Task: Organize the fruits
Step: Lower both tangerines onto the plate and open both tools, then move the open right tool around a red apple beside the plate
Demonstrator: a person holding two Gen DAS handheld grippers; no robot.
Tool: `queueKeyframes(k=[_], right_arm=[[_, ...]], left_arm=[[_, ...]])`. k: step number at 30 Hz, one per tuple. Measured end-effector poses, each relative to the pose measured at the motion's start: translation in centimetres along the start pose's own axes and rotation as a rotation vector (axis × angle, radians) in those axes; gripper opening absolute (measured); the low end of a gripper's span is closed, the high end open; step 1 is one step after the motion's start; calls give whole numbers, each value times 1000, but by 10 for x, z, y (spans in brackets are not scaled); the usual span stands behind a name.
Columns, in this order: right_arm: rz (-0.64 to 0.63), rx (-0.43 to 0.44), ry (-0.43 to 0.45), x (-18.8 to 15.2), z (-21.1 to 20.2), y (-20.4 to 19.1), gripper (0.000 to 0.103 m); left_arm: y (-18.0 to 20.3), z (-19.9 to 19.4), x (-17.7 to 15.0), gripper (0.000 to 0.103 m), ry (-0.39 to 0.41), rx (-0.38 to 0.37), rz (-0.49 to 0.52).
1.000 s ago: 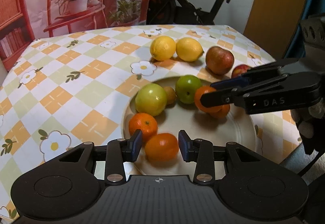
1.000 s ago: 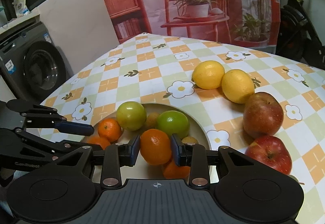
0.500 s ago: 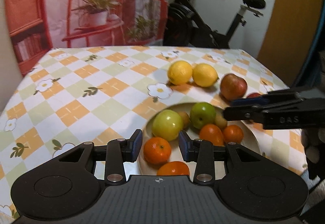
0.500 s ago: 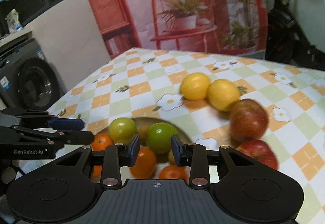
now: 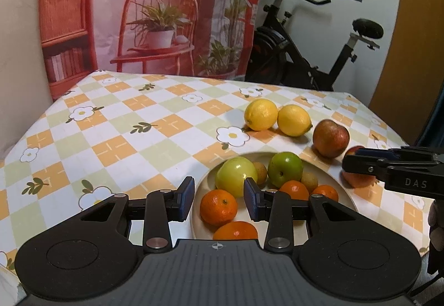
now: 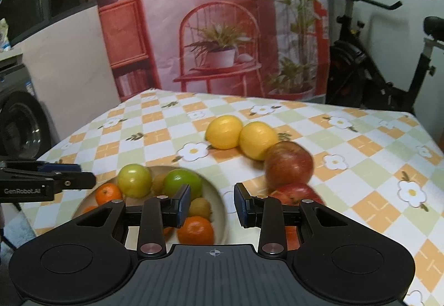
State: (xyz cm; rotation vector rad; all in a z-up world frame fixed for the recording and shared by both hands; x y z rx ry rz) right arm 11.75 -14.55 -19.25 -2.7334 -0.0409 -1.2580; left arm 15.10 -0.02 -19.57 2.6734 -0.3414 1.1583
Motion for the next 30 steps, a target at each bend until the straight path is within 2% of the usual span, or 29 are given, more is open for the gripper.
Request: queueKeyframes(k=[7,10,13,16,21,30], right_arm=[[22,-94,69,-2,-9,19,48],[32,-136,76,-6,-9,29,50],[37,-185,77,-9,-7,37,61],[26,-216,75,-14,-4,43,65],[-3,-219,65,-22,6,47,65],[25,-212,63,-30,10,55,65]], left_arm=[[-7,0,-2,41,8,24,-47],[-5,0,-3,41,10,26,-44],[-4,0,-3,41,12,27,-38],[-5,0,-4,41,12,28,-38],[-6,1,-5,41,11,35,-37],[-7,3,-5,41,8,42,-35]])
Point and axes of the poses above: each gripper's, at about its wrist camera, not at the fingertips, and z roughly the way its jaws point, y to its right, x to its top, the point moved 7 cm from there along z, roughly the way its jaws point, and after that the axes turned 5 degrees about -y, right-handed, at the moved point
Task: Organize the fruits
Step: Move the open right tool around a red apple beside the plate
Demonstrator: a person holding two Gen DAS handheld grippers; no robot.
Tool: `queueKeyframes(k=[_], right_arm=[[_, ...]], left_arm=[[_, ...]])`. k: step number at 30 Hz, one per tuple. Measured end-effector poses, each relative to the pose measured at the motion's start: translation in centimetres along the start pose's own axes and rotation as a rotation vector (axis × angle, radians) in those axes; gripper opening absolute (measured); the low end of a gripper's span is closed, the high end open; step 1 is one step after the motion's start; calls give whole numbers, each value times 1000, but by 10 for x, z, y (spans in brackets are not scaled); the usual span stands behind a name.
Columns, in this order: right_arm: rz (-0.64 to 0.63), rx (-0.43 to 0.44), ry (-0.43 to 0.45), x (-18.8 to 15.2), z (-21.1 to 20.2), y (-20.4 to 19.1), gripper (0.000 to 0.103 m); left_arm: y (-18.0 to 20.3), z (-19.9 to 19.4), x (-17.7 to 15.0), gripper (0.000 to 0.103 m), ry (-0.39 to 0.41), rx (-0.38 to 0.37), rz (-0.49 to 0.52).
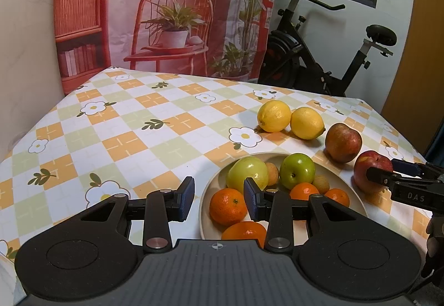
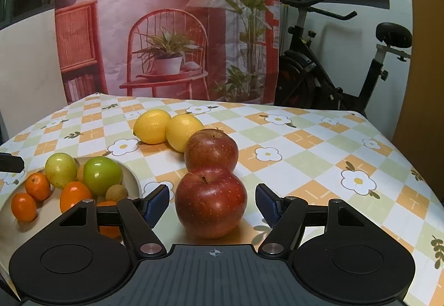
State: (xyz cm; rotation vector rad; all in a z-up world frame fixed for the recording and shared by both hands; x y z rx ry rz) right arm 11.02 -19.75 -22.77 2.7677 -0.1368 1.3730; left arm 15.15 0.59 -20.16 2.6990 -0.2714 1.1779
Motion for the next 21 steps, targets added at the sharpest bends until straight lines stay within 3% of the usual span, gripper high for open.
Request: queueKeyframes(k=[7,16,21], right_arm=[[1,27,22,10,-5,0,65],[7,70,44,41,-8,6,65],[16,72,25,35,-5,11,65]], left_arm=[[-2,0,15,41,10,-3,12],[-5,-4,58,41,76,-6,3],[5,-1,63,41,78,-18,16]])
Point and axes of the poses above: each gripper's, at about its wrist camera, not at the fingertips, and z roughly the way its jaws point, y to its right, x to its top, the point moved 7 cm from there along z, roughly the way its jaws point, and after that the axes turned 5 degrees about -y, right-handed, at the moved point
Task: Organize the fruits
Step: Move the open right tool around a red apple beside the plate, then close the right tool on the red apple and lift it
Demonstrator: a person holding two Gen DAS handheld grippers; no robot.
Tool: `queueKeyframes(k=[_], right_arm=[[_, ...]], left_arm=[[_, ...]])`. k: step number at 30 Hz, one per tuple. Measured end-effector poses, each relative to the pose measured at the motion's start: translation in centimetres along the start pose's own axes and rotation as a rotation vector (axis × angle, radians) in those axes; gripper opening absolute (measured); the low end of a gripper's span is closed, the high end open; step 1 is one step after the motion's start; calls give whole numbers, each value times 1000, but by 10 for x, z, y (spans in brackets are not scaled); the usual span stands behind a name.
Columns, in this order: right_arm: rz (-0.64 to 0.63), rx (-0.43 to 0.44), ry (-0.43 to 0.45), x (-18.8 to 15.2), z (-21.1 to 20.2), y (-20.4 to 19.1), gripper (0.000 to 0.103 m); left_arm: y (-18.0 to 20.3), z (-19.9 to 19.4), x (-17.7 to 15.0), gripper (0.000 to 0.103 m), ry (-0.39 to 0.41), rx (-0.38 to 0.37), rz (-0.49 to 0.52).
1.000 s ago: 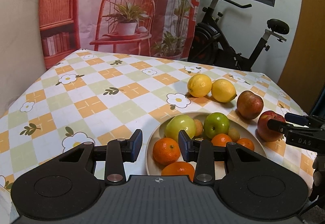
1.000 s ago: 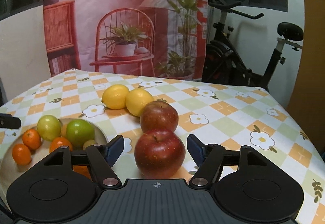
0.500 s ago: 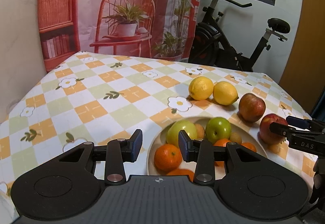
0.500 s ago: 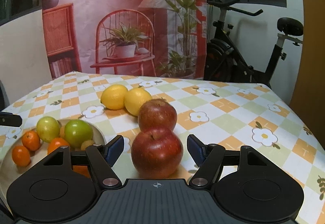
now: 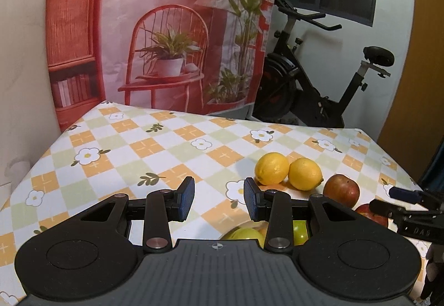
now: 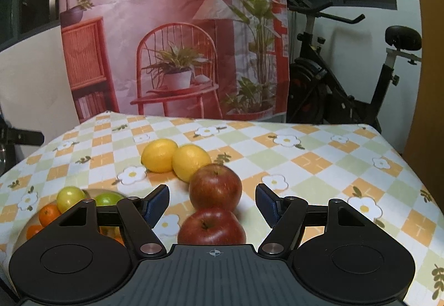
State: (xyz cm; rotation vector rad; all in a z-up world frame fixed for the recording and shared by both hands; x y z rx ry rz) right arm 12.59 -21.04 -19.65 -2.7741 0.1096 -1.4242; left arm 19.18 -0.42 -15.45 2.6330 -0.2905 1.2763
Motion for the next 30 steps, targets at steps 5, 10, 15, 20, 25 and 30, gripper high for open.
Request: queueKeyframes(k=[5,10,15,20,25,30], right_arm=[[1,10,-36,-14,6,-1,65],[3,20,-55,-22,9,-1,65],[9,34,-72,-28,12,2,65],[19,53,-88,-37,14,6,64],[48,82,-86,-43,15,13,61],[68,109,-85,-45,16,15,60]], left_arm=[[7,7,-5,41,-26,-24,9],[6,12,-6,41,-48,-31,6],[11,19,-6,41,-74,-55,-3],[28,25,-7,41,-92,-96,19],[52,34,-9,41,-112,-158,34],[79,42,-13,41,-137,-227,51]])
Point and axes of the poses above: each gripper's, at about its wrist camera, not at the fingertips, and z roughly the way its jaws point, y to its right, x to its top, the point moved 7 cm from there along z, roughly the way its jaws point, and after that the axes turned 5 degrees about -y, right-handed, at the moved point
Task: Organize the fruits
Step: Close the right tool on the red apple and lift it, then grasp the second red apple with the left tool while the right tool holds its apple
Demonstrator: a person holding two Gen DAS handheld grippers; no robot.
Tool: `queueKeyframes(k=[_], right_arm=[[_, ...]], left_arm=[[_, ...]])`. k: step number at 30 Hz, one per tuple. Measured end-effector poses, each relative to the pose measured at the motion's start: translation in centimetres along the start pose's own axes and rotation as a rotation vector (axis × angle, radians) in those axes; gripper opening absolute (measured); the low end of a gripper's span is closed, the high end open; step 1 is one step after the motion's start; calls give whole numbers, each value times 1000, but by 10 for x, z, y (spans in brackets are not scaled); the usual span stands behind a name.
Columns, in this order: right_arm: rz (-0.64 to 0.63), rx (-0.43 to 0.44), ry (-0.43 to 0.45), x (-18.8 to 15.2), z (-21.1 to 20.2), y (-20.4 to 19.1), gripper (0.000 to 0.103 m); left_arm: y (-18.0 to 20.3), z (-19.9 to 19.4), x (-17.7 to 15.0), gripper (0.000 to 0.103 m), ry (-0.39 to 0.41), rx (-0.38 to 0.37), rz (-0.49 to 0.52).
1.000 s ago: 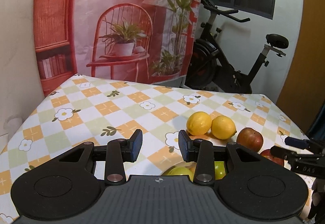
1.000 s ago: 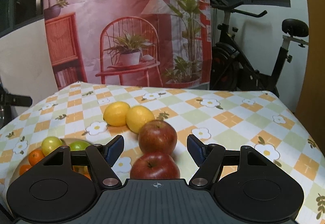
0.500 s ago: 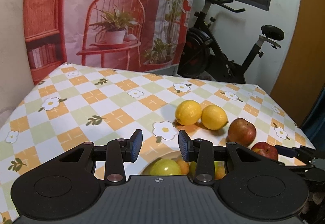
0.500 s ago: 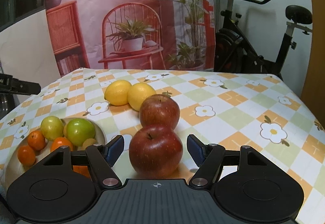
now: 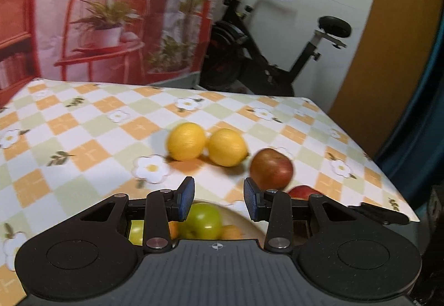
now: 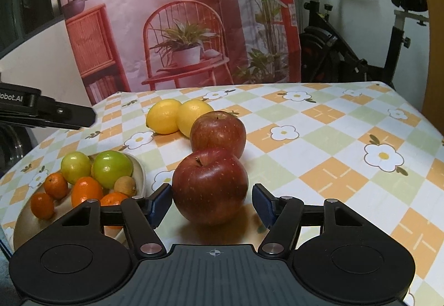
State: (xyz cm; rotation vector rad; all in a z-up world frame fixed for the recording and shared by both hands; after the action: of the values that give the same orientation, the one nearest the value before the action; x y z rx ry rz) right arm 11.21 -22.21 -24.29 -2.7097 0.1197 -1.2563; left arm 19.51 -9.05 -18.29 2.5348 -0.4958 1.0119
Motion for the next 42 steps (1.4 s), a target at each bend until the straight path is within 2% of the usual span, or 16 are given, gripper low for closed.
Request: queueKeyframes(k=[12,30,36,42], right_arm=[[-24,3,-31,-3,6,-2,57],[-62,23,-16,-2,1,2,55],[-88,6,8,-1,-5,6,55],[-68,8,-14,0,-4,13,53]], left_arm=[[26,22,-5,41,-34,-66,6],[45,37,-5,41,-60,-114,46],[46,42,-7,41,-74,-126,47],[43,49,-4,41,-81,-120,33]])
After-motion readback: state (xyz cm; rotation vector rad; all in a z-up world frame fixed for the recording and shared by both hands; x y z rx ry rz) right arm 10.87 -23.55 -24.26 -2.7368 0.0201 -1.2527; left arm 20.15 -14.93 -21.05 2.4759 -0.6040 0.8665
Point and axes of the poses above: each gripper's, at about its wrist camera, not at the fingertips, and z roughly the way its jaws point, y to its right, x to its top, the point moved 7 cm from there along z, roughly the way its jaws point, and after that the axes turned 5 degrees about -y, right-handed, at the moved point
